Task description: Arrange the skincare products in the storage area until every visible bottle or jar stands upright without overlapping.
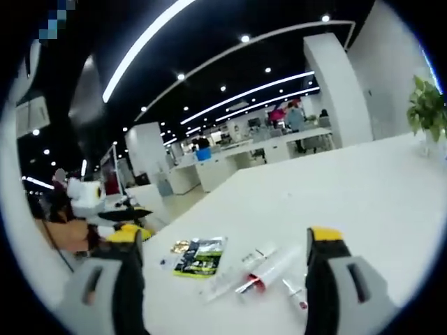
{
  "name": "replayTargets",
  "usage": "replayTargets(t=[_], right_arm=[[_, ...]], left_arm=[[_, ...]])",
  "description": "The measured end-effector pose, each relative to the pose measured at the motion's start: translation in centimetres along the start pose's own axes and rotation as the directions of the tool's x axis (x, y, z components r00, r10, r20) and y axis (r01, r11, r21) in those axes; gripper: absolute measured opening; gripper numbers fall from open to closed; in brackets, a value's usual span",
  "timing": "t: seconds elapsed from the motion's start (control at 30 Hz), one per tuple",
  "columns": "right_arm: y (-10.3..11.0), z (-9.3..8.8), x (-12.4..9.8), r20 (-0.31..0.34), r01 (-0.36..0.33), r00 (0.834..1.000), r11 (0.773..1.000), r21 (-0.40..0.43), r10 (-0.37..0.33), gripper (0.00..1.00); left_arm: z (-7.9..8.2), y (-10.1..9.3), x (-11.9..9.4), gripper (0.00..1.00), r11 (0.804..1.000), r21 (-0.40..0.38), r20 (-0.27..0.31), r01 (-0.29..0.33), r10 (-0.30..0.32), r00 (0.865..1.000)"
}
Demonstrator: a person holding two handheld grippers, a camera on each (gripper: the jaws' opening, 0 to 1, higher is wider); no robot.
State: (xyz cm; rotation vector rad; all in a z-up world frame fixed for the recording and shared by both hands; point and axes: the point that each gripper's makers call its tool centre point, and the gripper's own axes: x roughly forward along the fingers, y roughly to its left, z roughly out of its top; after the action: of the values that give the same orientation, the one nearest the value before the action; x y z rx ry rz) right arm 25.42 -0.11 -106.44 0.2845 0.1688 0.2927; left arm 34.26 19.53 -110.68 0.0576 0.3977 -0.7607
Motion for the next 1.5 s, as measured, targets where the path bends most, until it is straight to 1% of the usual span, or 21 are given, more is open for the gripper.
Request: replayTargets(t=[0.13,0.2,0.23,0.3,0.33,0.37,0.4,0.43,0.5,0.53,0.57,0.63,0.77,0.93,0.97,1.03,1.13,1.27,1.43,1.47,1.5], right_arm=[[-2.0,0.0,-2.2,0.037,0.081,0.996,0.996,0.024,-0.082,0.94],[-2.5,0.1,-2.7,0.043,0.099,0.994,0.995,0.028,-0.100,0.94],[-3.2,0.1,-3.7,0.055,0.132,0.989,0.991,0.033,-0.134,0.93],[-3.6,0.2,-4.4,0.066,0.154,0.985,0.987,0.039,-0.157,0.93],[-3.9,0.2,-4.7,0.070,0.166,0.983,0.985,0.042,-0.168,0.93],[-4.3,0.2,-5.3,0.075,0.184,0.979,0.982,0.046,-0.187,0.93],[-4.4,0.2,-5.4,0.076,0.190,0.978,0.981,0.049,-0.193,0.93],[-4.8,0.2,-6.3,0.085,0.209,0.973,0.976,0.062,-0.214,0.93],[-5.0,0.2,-6.8,0.087,0.221,0.970,0.973,0.061,-0.226,0.92],[-5.1,0.2,-7.0,0.086,0.226,0.969,0.972,0.060,-0.231,0.92],[-5.3,0.1,-7.5,0.088,0.234,0.967,0.970,0.063,-0.239,0.92],[-5.6,0.1,-8.0,0.092,0.249,0.963,0.966,0.065,-0.254,0.92],[-6.2,0.3,-9.2,0.102,0.279,0.953,0.958,0.067,-0.285,0.92],[-6.6,0.3,-9.9,0.110,0.302,0.945,0.951,0.074,-0.309,0.92],[-6.7,0.2,-10.0,0.110,0.305,0.944,0.949,0.074,-0.312,0.92],[-6.8,0.2,-10.2,0.110,0.307,0.943,0.949,0.075,-0.313,0.92],[-7.0,0.1,-10.6,0.112,0.314,0.940,0.946,0.078,-0.322,0.92],[-7.5,-0.1,-10.9,0.118,0.321,0.936,0.943,0.090,-0.330,0.92],[-7.8,-0.4,-10.8,0.105,0.322,0.938,0.943,0.083,-0.330,0.91],[-7.8,-0.4,-10.8,0.105,0.322,0.938,0.943,0.082,-0.330,0.91],[-7.9,-0.4,-10.8,0.106,0.324,0.938,0.943,0.081,-0.331,0.91]], left_arm=[[0.9,-2.2,2.7,0.89,0.997,0.045,-0.029,0.066,-0.065,0.997],[0.9,-2.4,3.8,0.88,0.994,0.065,-0.049,0.086,-0.082,0.995],[1.0,-2.7,4.3,0.87,0.993,0.072,-0.054,0.096,-0.092,0.994],[0.9,-3.2,5.0,0.86,0.991,0.078,-0.067,0.113,-0.108,0.992],[0.5,-4.2,5.8,0.85,0.985,0.090,-0.095,0.144,-0.135,0.986],[-0.5,-4.6,6.5,0.85,0.981,0.109,-0.142,0.163,-0.147,0.979],[-0.8,-4.7,6.7,0.83,0.980,0.111,-0.159,0.166,-0.147,0.976],[-1.7,-5.0,7.5,0.79,0.975,0.131,-0.201,0.178,-0.150,0.968],[-2.4,-5.2,7.9,0.73,0.973,0.135,-0.232,0.187,-0.152,0.961],[-3.6,-5.7,8.6,0.69,0.969,0.137,-0.286,0.205,-0.159,0.945],[-4.2,-6.5,9.0,0.66,0.965,0.126,-0.314,0.231,-0.182,0.932],[-5.1,-6.7,9.8,0.57,0.961,0.122,-0.355,0.248,-0.191,0.915],[-5.8,-7.2,11.3,0.55,0.962,0.099,-0.391,0.255,-0.198,0.899],[-6.3,-7.3,12.4,0.54,0.961,0.108,-0.417,0.254,-0.188,0.889],[-6.7,-7.1,12.8,0.54,0.961,0.106,-0.432,0.256,-0.187,0.882],[-7.0,-7.1,13.1,0.54,0.961,0.106,-0.440,0.255,-0.185,0.879],[-8.5,-7.2,13.4,0.53,0.958,0.126,-0.489,0.259,-0.167,0.856],[-9.5,-7.5,13.3,0.51,0.955,0.132,-0.520,0.267,-0.162,0.839],[-10.7,-7.8,13.6,0.48,0.951,0.132,-0.558,0.279,-0.161,0.814],[-11.2,-8.0,13.8,0.48,0.951,0.116,-0.573,0.286,-0.172,0.802],[-11.6,-8.0,14.1,0.48,0.952,0.113,-0.583,0.284,-0.168,0.795]])
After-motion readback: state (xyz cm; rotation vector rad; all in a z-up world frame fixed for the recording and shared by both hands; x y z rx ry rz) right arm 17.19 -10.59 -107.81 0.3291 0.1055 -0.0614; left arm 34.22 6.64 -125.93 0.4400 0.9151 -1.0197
